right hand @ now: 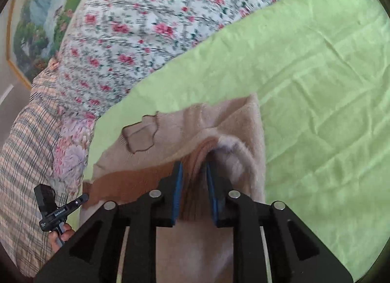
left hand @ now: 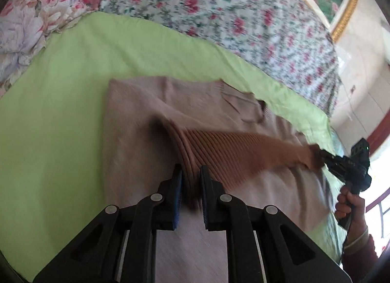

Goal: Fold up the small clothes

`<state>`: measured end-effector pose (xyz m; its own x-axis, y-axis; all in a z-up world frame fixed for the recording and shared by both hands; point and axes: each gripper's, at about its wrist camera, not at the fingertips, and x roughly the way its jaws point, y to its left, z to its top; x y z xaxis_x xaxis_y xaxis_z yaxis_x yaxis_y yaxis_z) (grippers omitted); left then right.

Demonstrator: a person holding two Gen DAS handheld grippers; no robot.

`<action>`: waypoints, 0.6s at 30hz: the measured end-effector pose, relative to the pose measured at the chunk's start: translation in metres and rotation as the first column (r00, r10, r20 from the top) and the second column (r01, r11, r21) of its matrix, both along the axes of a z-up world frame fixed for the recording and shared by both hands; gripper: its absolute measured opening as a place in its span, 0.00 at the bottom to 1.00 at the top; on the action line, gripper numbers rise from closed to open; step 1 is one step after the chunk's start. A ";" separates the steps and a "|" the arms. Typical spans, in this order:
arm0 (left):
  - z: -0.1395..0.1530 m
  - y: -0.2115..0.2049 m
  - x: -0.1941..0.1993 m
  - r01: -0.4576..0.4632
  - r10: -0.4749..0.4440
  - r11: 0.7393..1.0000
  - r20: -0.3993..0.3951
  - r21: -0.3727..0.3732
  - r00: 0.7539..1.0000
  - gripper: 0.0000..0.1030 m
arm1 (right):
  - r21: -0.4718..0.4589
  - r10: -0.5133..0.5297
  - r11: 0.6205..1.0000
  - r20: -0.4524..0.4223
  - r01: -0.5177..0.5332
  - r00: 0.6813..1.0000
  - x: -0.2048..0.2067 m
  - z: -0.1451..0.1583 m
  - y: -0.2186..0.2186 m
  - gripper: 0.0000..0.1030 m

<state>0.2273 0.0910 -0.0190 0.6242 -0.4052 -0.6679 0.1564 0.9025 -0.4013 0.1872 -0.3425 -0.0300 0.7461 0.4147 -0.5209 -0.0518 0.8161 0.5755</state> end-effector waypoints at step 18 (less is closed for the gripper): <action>-0.007 -0.062 0.060 0.086 -0.075 0.973 -0.060 0.213 0.995 0.18 | -0.412 0.115 0.893 -0.177 -0.180 0.977 0.083 -0.013 0.072 0.24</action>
<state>0.2876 0.0293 -0.0263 0.5580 -0.2965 -0.7751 0.2167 0.9536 -0.2088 0.2702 -0.2704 -0.0430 0.5971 0.2301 -0.7685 -0.1340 0.9731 0.1872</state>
